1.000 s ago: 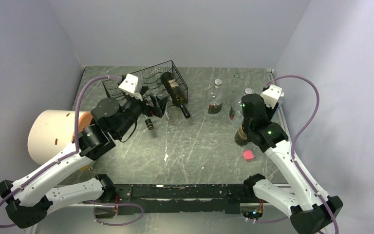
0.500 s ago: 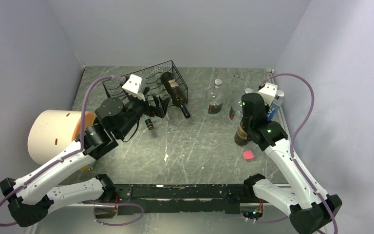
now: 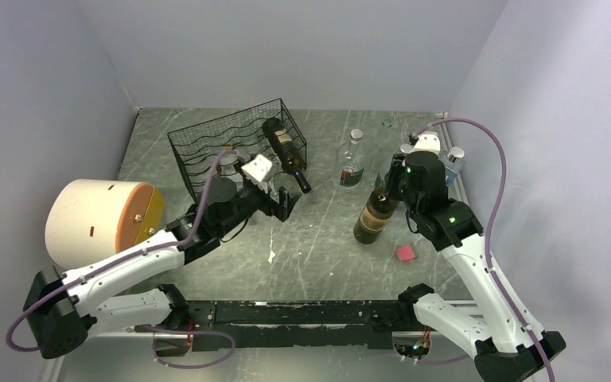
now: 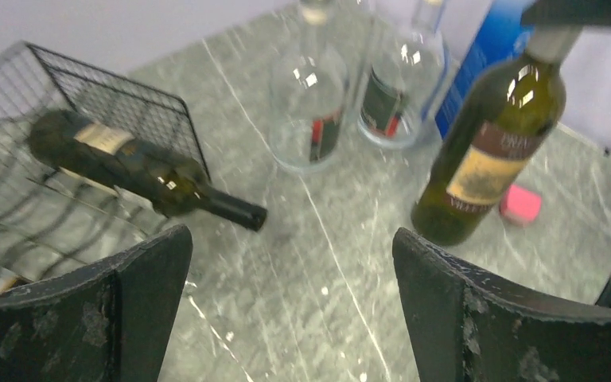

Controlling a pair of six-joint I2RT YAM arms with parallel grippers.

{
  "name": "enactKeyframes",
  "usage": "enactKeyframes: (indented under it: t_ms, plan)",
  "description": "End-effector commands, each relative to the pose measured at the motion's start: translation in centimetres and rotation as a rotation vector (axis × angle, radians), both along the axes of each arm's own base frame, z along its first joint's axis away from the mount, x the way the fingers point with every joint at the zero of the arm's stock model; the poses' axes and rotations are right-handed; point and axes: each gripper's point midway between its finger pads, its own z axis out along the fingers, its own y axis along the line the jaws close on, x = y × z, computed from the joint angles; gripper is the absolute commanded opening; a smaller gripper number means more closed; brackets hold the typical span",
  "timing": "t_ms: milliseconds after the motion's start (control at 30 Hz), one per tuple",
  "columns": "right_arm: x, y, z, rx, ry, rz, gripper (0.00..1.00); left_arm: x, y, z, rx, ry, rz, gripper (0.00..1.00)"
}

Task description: Put the wine bottle on the wine rack

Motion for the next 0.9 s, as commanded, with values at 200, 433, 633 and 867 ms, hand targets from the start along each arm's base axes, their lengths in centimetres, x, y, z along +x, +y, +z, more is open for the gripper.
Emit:
enactKeyframes:
  t_ms: [200, 433, 633, 867]
  plan:
    - [-0.2, 7.9, 3.5, 0.205, -0.112, 0.415, 0.00, -4.5, -5.3, -5.1, -0.095, -0.003, -0.384, 0.99]
    - [-1.1, 11.4, 3.9, 0.318, -0.117, 0.584, 0.00, -5.6, -7.2, -7.2, -0.126, 0.042, -0.489, 1.00]
    - [-2.5, 14.2, 3.3, 0.446, -0.090, 0.720, 0.00, -5.7, -8.1, -8.7, -0.128, 0.092, -0.521, 0.99]
    - [-3.3, 15.5, 3.8, 0.505, -0.099, 0.802, 0.00, -5.9, -8.3, -12.3, -0.032, 0.136, -0.555, 0.99]
